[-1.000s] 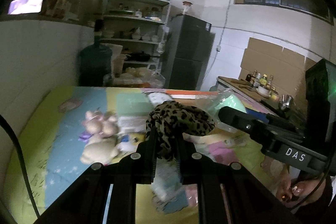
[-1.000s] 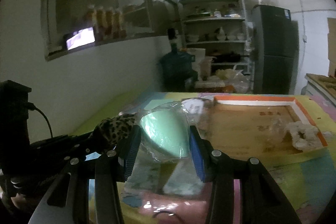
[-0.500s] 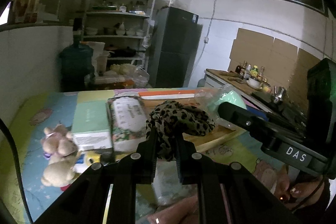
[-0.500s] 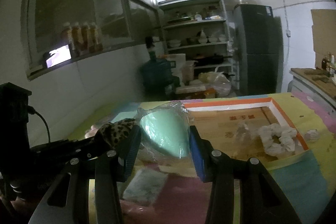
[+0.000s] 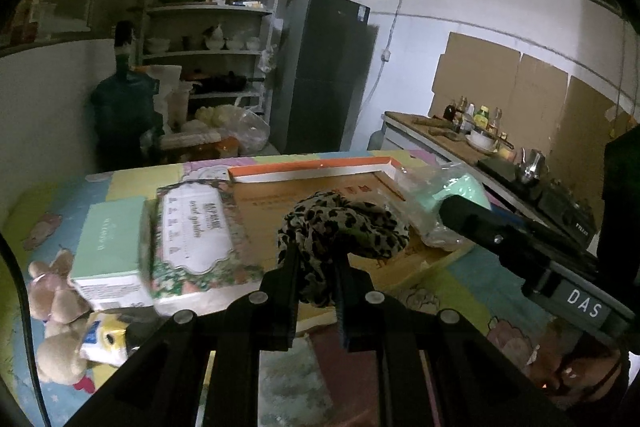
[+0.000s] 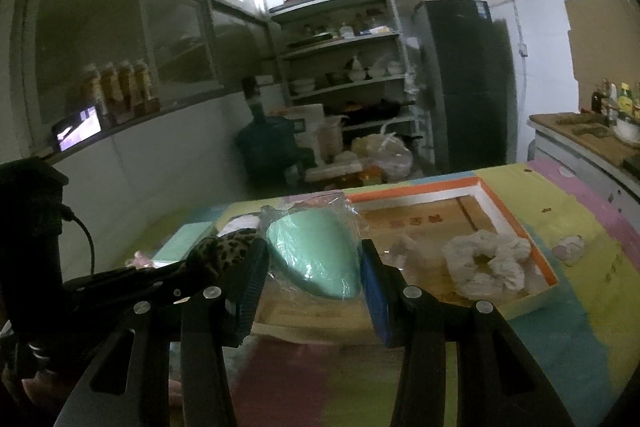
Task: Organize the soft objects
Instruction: 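Lift and carry the cloth and bagged sponge over the cardboard tray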
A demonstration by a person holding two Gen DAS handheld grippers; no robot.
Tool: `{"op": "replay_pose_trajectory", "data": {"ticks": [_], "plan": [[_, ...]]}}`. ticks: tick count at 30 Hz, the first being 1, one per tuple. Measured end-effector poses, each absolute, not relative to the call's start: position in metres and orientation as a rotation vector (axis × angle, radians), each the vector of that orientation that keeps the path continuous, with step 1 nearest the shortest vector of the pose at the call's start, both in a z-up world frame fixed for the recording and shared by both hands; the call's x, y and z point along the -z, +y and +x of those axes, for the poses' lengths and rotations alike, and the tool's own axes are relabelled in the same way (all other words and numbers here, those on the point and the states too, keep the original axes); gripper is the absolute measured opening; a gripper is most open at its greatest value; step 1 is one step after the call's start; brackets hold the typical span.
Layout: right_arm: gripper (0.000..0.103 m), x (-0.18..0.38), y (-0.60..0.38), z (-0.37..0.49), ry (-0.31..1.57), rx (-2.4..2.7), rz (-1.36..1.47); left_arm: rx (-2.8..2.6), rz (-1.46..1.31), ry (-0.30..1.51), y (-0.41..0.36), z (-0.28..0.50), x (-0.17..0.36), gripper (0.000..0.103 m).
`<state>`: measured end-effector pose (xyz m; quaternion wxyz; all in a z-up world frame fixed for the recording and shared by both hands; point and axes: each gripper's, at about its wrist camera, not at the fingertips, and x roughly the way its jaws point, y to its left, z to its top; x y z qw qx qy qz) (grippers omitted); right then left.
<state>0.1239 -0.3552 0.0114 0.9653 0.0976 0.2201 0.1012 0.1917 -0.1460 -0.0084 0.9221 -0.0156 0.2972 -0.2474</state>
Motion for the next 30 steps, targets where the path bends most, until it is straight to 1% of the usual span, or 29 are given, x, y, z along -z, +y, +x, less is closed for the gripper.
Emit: {"op": "replay_pose_trajectory", "data": {"ticks": [15, 30], "plan": [[0.047, 0.006, -0.415, 0.138, 0.464, -0.114, 0.257, 0.52, 0.024, 0.674, -0.193, 0.222, 0.025, 0.015], [0.047, 0.029, -0.445, 0.17, 0.532, -0.049, 0.278, 0.514, 0.025, 0.763, -0.218, 0.251, 0.043, 0.015]]}}
